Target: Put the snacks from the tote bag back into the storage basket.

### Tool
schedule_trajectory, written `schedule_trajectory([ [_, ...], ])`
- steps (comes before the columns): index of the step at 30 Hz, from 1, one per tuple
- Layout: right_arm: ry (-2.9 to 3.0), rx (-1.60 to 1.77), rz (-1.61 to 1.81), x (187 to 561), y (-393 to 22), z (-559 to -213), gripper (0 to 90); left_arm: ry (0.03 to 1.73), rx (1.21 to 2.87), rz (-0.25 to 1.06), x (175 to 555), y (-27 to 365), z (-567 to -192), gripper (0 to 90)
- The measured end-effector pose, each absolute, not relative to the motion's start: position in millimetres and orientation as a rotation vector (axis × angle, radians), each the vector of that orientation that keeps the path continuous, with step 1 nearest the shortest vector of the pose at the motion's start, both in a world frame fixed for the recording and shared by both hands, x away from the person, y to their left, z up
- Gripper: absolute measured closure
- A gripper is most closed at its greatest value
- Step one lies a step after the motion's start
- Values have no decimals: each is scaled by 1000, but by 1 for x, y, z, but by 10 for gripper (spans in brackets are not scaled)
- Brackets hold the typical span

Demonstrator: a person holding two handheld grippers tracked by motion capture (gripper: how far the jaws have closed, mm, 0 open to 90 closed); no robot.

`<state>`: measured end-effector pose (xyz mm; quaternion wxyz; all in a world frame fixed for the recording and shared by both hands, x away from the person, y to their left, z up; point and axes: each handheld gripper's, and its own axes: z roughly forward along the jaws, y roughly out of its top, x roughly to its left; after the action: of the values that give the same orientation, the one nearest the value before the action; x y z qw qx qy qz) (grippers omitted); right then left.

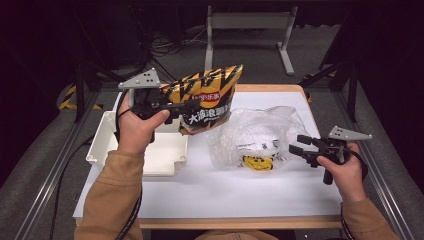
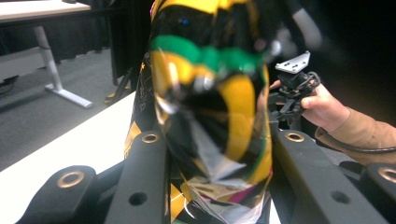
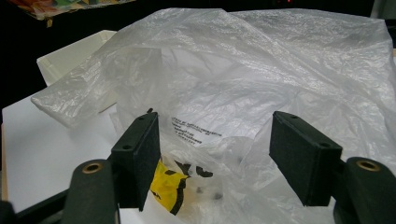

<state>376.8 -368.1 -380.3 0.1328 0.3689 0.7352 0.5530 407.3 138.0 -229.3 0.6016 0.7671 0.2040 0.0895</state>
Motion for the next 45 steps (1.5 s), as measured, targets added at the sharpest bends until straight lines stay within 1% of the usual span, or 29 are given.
schedule_trajectory([
  [5, 2120, 1053, 1618, 376, -368, -379, 345, 496, 1775, 224, 405, 157, -231, 678],
  [21, 2132, 1050, 1610, 378, -365, -380, 344, 571, 1774, 255, 407, 197, -237, 682],
  [28, 2135, 1056, 1611, 377, -364, -381, 345, 610, 1774, 295, 409, 215, -237, 681],
  [33, 2135, 1056, 1600, 376, -363, -382, 345, 628, 1759, 296, 413, 229, -241, 681],
  [39, 2115, 1056, 1586, 369, -365, -378, 345, 644, 1786, 299, 417, 241, -248, 682],
  [45, 2105, 1044, 1567, 360, -363, -371, 345, 642, 1794, 268, 424, 252, -260, 682],
])
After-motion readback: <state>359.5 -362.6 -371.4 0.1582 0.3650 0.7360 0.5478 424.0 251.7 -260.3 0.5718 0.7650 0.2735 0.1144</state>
